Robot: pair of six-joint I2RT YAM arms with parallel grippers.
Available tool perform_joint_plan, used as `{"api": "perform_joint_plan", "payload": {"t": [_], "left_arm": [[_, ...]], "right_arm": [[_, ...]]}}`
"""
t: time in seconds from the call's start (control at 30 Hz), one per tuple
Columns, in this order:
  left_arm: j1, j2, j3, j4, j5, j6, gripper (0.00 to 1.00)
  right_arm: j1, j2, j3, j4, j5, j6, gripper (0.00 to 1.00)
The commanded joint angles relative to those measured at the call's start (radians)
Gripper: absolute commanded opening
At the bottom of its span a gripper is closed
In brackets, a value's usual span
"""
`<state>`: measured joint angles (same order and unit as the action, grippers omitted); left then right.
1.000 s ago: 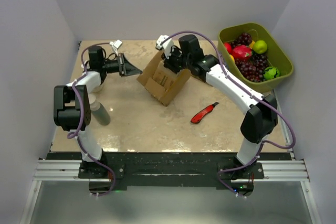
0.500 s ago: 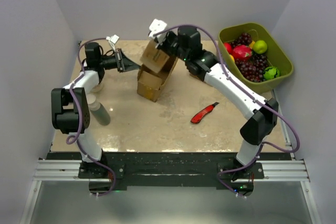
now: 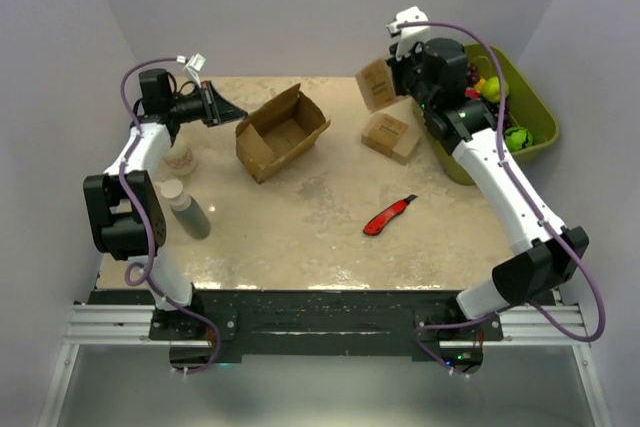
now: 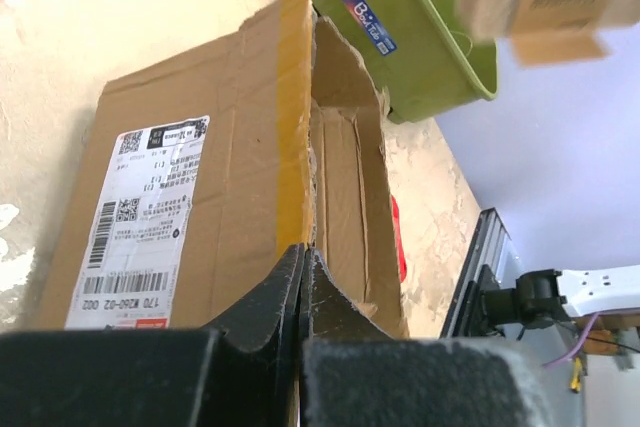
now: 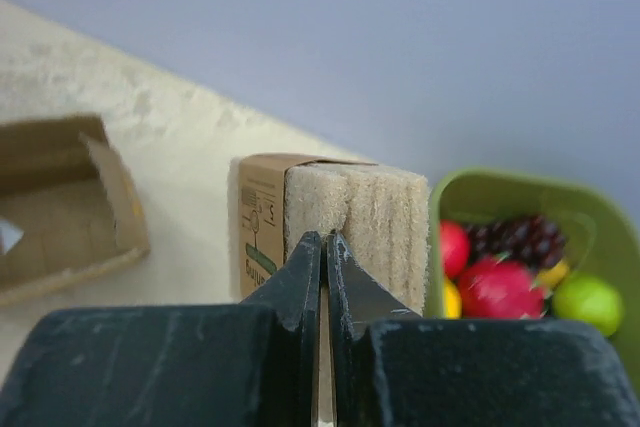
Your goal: Unpack the express box
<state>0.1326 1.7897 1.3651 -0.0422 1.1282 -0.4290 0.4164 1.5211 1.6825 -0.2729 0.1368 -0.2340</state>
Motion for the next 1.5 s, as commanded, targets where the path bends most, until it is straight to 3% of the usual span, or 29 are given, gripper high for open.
{"api": "perform_joint_plan", "payload": {"t": [0.0,0.2,0.27,0.33,0.37,0.4,0.43,0.6,0.67,0.8,0.9,1.2,1.47], "left_arm": [[0.001,-0.042,0.025,-0.077,-0.025,0.108,0.03],[0.002,-0.056,0.035,-0.172,-0.091,0.199,0.21],[0.001,-0.055,0.060,-0.199,-0.125,0.223,0.29],[0.001,-0.055,0.083,-0.216,-0.140,0.240,0.39],[0.001,-0.055,0.089,-0.211,-0.130,0.236,0.46],[0.001,-0.061,0.094,-0.196,-0.122,0.221,0.99],[0.002,-0.064,0.106,-0.191,-0.122,0.213,1.00],[0.002,-0.076,0.182,-0.229,-0.119,0.263,1.00],[0.001,-0.079,0.244,-0.258,-0.130,0.332,1.00],[0.001,-0.096,0.314,-0.306,-0.183,0.414,1.00],[0.001,-0.102,0.354,-0.303,-0.206,0.424,1.00],[0.002,-0.076,0.393,-0.240,-0.243,0.365,1.00],[0.002,-0.033,0.523,-0.266,-0.378,0.424,1.00]], "right_arm": [[0.004,0.005,-0.150,-0.088,-0.123,0.153,0.00],[-0.007,0.063,-0.219,-0.045,-0.174,0.177,0.03],[-0.008,0.074,-0.215,-0.031,-0.152,0.189,0.38],[-0.008,0.079,-0.205,-0.029,-0.140,0.187,0.62],[-0.008,0.085,-0.193,-0.029,-0.140,0.177,0.83],[-0.010,0.086,-0.187,-0.029,-0.140,0.174,0.94],[-0.011,0.088,-0.178,-0.032,-0.140,0.170,0.99],[-0.013,0.082,-0.069,-0.121,-0.227,0.118,0.99],[-0.010,0.073,-0.034,-0.159,-0.153,0.131,0.99],[-0.011,0.065,0.029,-0.261,0.139,0.239,0.99],[-0.010,0.038,0.033,-0.296,0.211,0.260,0.99],[-0.011,-0.082,-0.038,-0.229,0.236,0.202,0.99],[-0.011,-0.006,0.137,-0.204,0.201,0.174,0.99]]}}
